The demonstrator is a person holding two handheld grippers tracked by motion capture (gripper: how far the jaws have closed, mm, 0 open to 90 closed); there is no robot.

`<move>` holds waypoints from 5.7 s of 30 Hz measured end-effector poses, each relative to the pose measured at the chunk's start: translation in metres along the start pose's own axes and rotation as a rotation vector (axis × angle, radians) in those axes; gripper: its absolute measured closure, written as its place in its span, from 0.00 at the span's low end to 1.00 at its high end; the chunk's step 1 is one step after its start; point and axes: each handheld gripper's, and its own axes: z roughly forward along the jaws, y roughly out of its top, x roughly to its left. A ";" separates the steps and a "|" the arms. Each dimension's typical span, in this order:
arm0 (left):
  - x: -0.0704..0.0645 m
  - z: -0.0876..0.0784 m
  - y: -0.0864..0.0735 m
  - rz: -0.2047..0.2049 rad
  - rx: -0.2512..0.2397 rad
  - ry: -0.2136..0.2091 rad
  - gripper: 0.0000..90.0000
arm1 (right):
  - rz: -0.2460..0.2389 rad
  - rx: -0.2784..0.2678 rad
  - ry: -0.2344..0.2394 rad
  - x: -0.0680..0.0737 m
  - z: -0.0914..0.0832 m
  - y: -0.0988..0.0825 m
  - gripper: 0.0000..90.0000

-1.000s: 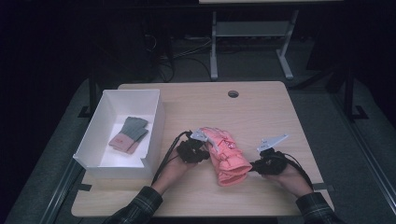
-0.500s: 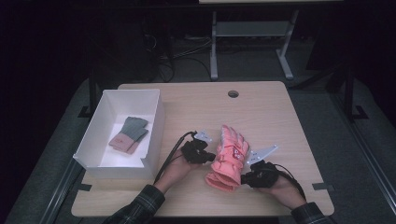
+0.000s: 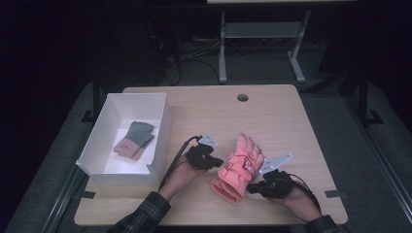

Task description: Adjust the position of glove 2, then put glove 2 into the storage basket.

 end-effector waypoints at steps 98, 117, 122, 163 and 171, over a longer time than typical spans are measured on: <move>0.012 0.036 0.013 -0.225 0.070 -0.187 0.15 | 0.078 -0.051 -0.183 -0.032 0.033 0.033 1.00; 0.022 0.038 0.013 -0.250 0.089 -0.334 0.58 | 0.091 -0.051 -0.172 -0.033 0.034 0.033 1.00; 0.021 0.036 0.014 -0.245 0.068 -0.334 0.64 | 0.093 -0.064 -0.163 -0.034 0.031 0.032 1.00; 0.029 -0.115 0.077 -0.200 -0.050 -0.179 0.67 | 0.185 -0.149 -0.273 -0.041 -0.015 -0.009 0.11; 0.037 -0.152 0.079 -0.204 -0.077 -0.128 0.67 | 0.200 -0.132 -0.285 -0.042 -0.016 -0.015 0.11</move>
